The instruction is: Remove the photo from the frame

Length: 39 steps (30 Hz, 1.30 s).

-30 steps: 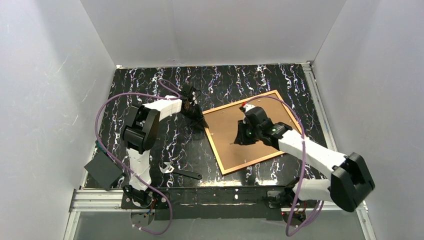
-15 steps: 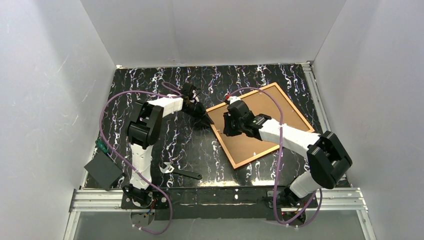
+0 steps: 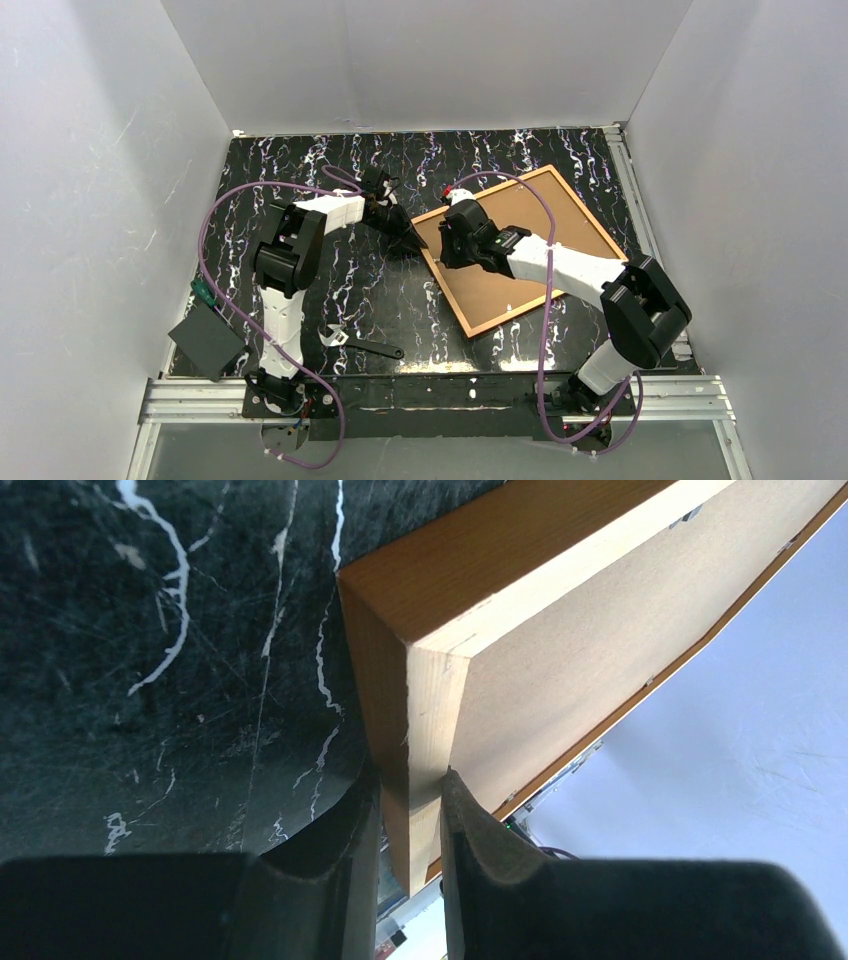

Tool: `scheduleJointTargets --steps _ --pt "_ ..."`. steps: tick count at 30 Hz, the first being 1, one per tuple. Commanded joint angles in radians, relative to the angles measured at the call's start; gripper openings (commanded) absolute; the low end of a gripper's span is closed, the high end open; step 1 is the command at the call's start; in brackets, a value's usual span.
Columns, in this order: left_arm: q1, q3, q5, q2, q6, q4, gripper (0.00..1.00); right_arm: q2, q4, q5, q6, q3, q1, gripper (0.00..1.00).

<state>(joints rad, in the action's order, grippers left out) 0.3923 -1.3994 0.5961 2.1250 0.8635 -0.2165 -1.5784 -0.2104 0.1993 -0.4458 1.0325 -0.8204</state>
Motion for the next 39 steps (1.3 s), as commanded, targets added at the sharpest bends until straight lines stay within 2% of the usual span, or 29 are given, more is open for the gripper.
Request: scheduleJointTargets --steps 1,15,22,31,35,39 --pt "0.005 0.048 -0.004 0.042 -0.020 0.107 0.00 -0.038 0.056 0.019 -0.010 0.045 -0.008 0.01" --pt "0.005 0.050 0.005 0.039 -0.026 0.128 0.00 -0.119 0.162 0.157 0.102 0.110 -0.017 0.01" --pt "0.005 0.027 0.000 0.047 -0.044 0.155 0.00 -0.051 0.125 0.197 0.129 0.146 -0.020 0.01" --pt "0.004 0.034 0.008 0.050 -0.041 0.150 0.00 -0.038 0.153 0.135 0.105 0.070 -0.041 0.01" --pt "0.003 0.036 0.011 0.053 -0.039 0.146 0.00 -0.008 0.228 0.123 0.095 -0.005 -0.068 0.01" --pt "0.001 0.038 0.017 0.057 -0.028 0.136 0.00 -0.037 0.235 0.137 0.088 -0.003 -0.074 0.01"
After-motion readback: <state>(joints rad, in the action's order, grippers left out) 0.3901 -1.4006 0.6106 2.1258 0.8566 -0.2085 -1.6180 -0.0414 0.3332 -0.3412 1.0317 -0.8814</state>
